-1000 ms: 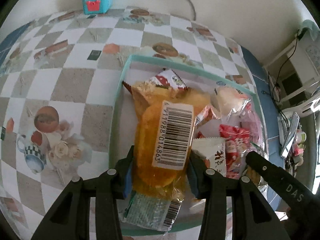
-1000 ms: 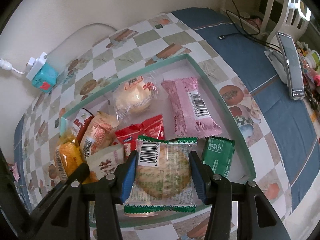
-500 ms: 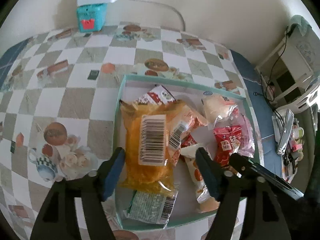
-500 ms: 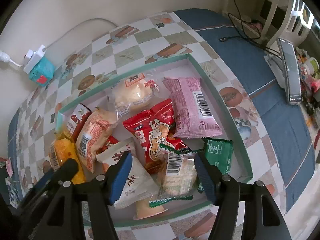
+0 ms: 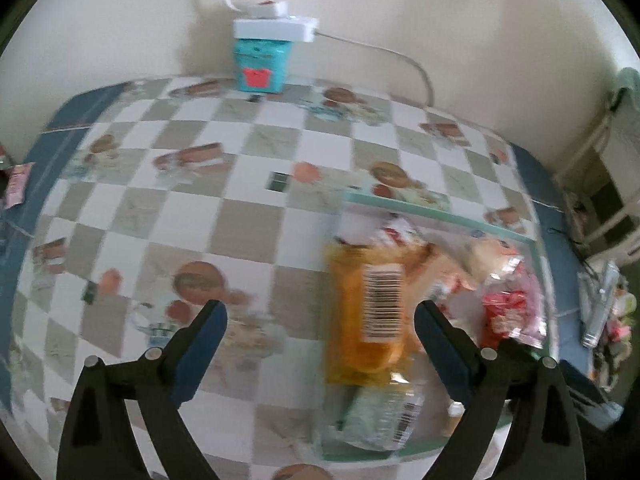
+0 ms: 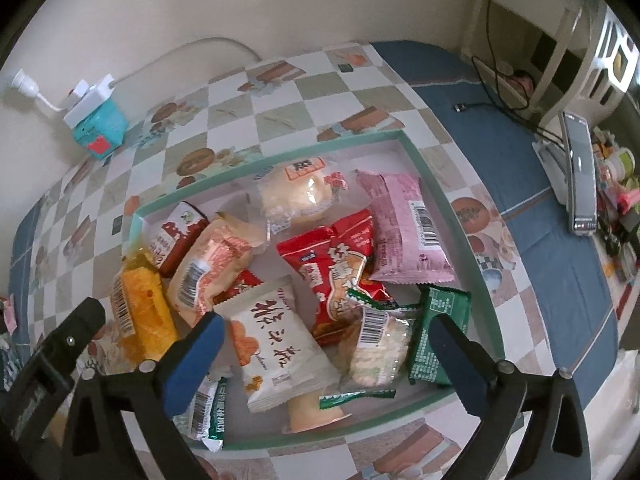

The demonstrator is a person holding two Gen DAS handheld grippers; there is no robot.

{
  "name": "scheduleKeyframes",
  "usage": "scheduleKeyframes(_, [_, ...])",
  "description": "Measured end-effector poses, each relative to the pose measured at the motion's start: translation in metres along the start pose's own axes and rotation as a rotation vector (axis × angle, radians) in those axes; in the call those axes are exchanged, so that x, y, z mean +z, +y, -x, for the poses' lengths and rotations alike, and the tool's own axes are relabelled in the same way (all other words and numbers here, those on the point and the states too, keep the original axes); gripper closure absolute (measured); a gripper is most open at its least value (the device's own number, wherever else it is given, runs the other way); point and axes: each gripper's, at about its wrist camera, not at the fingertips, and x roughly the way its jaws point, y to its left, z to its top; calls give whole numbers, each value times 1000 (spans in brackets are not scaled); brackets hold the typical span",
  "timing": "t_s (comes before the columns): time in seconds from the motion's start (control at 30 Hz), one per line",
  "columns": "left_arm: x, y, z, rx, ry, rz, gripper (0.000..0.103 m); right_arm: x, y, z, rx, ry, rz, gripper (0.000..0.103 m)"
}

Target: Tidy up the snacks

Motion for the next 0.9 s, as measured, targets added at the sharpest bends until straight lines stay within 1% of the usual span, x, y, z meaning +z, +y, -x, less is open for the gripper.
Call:
scheduleKeyframes(0.1, [-2,11,2,54,-5,5,8,-3,4,2,-1,-5,-7,0])
scheduleKeyframes(0.23, [-6,27,8,80,3,39,8,-11,12,6,13,-4,2,0])
scheduleKeyframes(0.4, [-14,38,25,135,-28,51,8,-24,25,20,2,-31,43,0])
scheduleKeyframes(0.5, [-21,43,39,181,-43,54,8,-35,30,28,9,-46,63,0])
scheduleKeyframes(0.6, [-31,49,47,187,-25,67,8,-52,34,36,11,-58,87,0])
scheduleKeyframes(0.8, [-58,55,62,207,-16,36,8,-81,41,51,27,-79,132,0])
scheduleKeyframes(0.9, [-76,59,67,233,-1,22,8,-92,42,54,34,-79,141,0])
